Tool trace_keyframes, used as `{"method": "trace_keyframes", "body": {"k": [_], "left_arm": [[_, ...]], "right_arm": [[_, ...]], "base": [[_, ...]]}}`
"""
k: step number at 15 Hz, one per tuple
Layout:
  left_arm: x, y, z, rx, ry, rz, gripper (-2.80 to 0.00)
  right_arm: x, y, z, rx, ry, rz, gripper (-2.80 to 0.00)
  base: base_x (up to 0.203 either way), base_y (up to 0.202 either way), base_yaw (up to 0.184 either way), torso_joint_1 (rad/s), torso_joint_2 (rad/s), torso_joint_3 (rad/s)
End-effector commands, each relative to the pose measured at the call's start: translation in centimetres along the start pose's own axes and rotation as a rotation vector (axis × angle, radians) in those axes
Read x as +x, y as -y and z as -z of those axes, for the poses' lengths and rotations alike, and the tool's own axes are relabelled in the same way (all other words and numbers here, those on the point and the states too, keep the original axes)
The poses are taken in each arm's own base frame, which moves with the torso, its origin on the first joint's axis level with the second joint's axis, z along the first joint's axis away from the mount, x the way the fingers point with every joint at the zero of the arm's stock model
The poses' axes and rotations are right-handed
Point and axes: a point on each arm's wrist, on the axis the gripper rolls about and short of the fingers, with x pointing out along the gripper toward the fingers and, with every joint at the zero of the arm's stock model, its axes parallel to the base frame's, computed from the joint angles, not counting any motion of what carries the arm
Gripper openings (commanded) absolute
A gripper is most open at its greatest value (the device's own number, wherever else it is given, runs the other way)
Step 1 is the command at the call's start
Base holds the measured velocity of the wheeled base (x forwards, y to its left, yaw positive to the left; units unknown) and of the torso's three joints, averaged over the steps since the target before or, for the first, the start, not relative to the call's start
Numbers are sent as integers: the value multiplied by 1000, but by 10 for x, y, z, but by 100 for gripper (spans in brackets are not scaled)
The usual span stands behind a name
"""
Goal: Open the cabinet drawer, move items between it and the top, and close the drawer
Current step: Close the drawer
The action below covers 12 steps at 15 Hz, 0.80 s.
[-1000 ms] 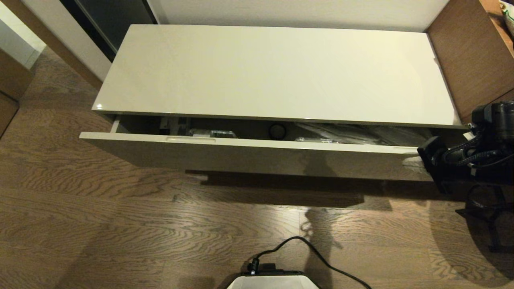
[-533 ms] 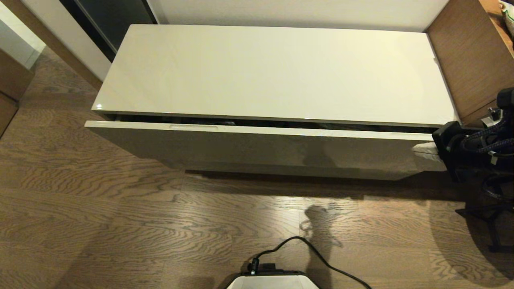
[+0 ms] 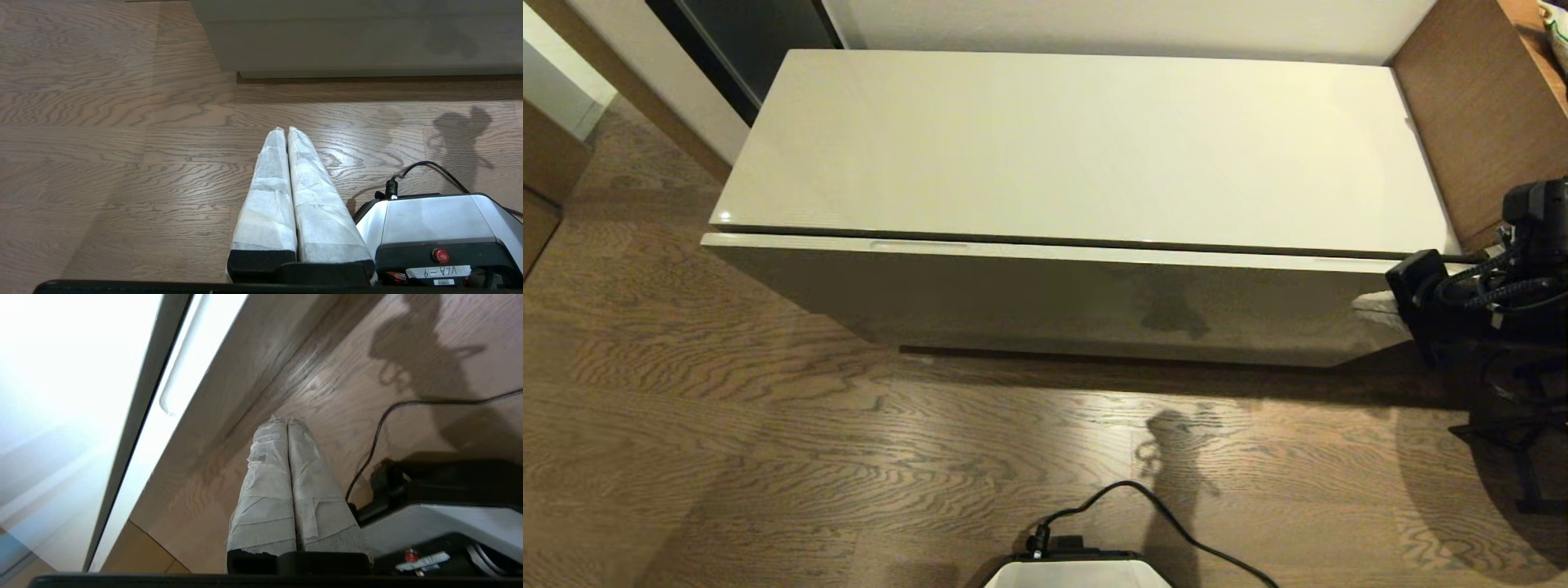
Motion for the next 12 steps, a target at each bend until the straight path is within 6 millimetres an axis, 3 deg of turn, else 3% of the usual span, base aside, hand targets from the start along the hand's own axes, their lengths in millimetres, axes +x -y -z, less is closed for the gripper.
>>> {"method": "trace_keyframes", "body": {"k": [1,6,12], "left_arm": [[0,0,0,0,-1,0,-280],[0,0,0,0,-1,0,-280],[0,0,0,0,-1,0,-280]], "right_arm": [[7,3,-7,15,18,6,-280],[31,14,-17,39,45,26,-280],[25,5,-25,75,87,2,-280]], "base": [[0,0,0,0,0,0],[0,0,0,0,0,0],[0,0,0,0,0,0]]}}
